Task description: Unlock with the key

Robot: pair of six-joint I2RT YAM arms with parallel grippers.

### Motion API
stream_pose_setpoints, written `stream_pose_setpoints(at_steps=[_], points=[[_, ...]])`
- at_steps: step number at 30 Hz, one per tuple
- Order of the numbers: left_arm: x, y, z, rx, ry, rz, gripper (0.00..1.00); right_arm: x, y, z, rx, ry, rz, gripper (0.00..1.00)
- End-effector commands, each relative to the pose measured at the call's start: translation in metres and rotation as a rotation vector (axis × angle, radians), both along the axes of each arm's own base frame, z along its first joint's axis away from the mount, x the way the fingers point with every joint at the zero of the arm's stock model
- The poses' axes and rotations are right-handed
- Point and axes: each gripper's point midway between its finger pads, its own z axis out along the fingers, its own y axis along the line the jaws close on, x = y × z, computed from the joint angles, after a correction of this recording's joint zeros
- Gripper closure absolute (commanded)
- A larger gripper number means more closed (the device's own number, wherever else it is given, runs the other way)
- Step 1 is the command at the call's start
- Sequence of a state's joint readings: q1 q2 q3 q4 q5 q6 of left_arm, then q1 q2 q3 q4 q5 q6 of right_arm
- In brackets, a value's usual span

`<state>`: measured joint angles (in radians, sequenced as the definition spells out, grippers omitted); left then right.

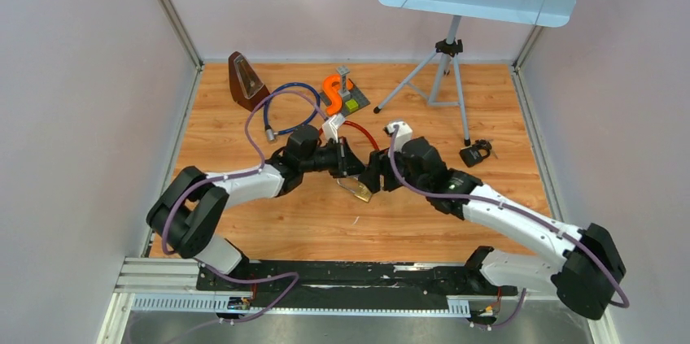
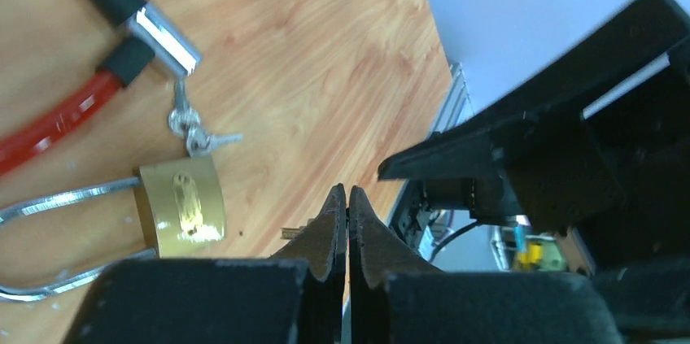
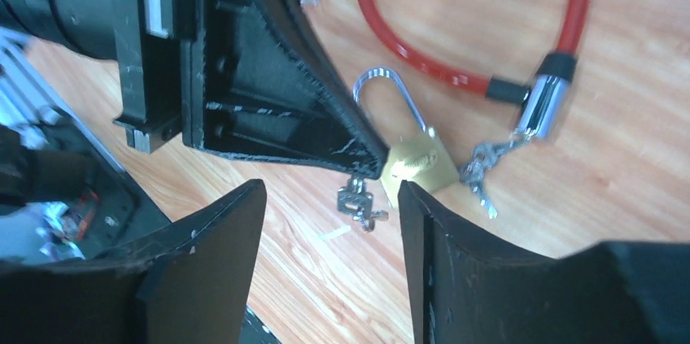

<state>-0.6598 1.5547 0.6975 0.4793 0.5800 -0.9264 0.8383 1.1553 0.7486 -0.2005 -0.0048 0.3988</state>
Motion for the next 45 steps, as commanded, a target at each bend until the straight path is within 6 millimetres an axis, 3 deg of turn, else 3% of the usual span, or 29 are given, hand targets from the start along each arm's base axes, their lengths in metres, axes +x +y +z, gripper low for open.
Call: stream_pose_setpoints(at_steps=[1,6,11,16,21,29,45], points=[[0.012,0.004,0.07,-0.019,-0.399,-0.061,1.0,0.01,0.002,0.07,0.256,-0.111,0.039,0.38],[0.021,0.018,0.121,-0.001,-0.661,-0.01,1.0,0.014,-0.018,0.117,0.428,-0.217,0.051,0.26],[0.017,0.032,0.188,-0.068,-0.845,0.07,1.0,0.007,-0.025,0.155,0.522,-0.351,0.114,0.21],[0.029,0.05,0.225,-0.155,-0.947,0.259,1.0,0.007,-0.031,0.181,0.584,-0.405,0.146,0.25],[0.022,0.049,0.254,-0.328,-0.997,0.286,1.0,0.01,-0.04,0.195,0.673,-0.448,0.214,0.31],[0.003,0.041,0.271,-0.547,-0.904,0.221,1.0,0.009,-0.029,0.204,0.734,-0.448,0.324,0.49],[-0.011,0.022,0.264,-0.695,-0.754,0.063,1.0,0.004,-0.028,0.229,0.791,-0.51,0.362,0.63]])
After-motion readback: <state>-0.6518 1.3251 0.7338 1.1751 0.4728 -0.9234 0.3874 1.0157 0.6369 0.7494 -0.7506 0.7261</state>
